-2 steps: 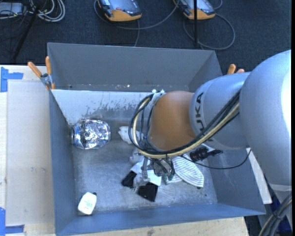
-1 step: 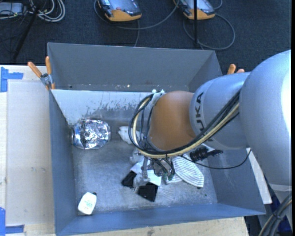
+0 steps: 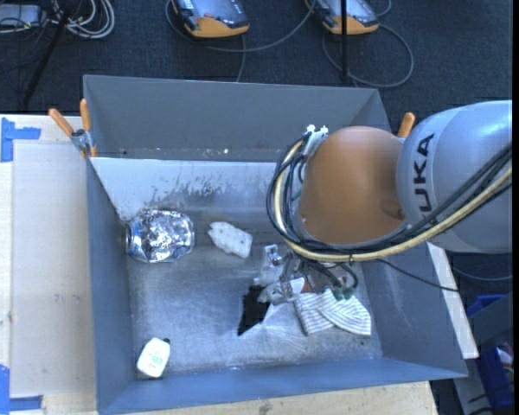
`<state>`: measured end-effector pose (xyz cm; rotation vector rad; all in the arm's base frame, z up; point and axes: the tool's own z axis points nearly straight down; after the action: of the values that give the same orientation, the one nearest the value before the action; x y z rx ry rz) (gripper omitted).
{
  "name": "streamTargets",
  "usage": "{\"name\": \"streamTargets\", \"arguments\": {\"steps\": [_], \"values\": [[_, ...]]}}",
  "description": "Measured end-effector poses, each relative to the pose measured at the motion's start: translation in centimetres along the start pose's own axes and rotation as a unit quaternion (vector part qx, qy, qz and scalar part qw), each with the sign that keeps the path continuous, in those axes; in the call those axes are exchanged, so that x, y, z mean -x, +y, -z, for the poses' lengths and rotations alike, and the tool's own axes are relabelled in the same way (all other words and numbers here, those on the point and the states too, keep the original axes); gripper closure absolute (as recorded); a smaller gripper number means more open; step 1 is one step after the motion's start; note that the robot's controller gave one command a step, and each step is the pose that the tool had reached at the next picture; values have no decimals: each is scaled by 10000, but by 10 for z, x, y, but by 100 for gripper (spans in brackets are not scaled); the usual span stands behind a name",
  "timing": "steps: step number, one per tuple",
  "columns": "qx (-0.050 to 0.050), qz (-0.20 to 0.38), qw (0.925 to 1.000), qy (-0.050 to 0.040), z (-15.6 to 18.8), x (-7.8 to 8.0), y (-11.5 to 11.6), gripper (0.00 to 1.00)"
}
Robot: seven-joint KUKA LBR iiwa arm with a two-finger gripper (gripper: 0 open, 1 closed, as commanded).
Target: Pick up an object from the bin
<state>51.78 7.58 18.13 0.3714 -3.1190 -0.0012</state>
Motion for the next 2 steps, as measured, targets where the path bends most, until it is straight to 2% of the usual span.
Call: {"name": "streamTargets", "arguments": {"steps": [2], "values": [[1, -1, 10000, 9, 0, 0, 0, 100]]}}
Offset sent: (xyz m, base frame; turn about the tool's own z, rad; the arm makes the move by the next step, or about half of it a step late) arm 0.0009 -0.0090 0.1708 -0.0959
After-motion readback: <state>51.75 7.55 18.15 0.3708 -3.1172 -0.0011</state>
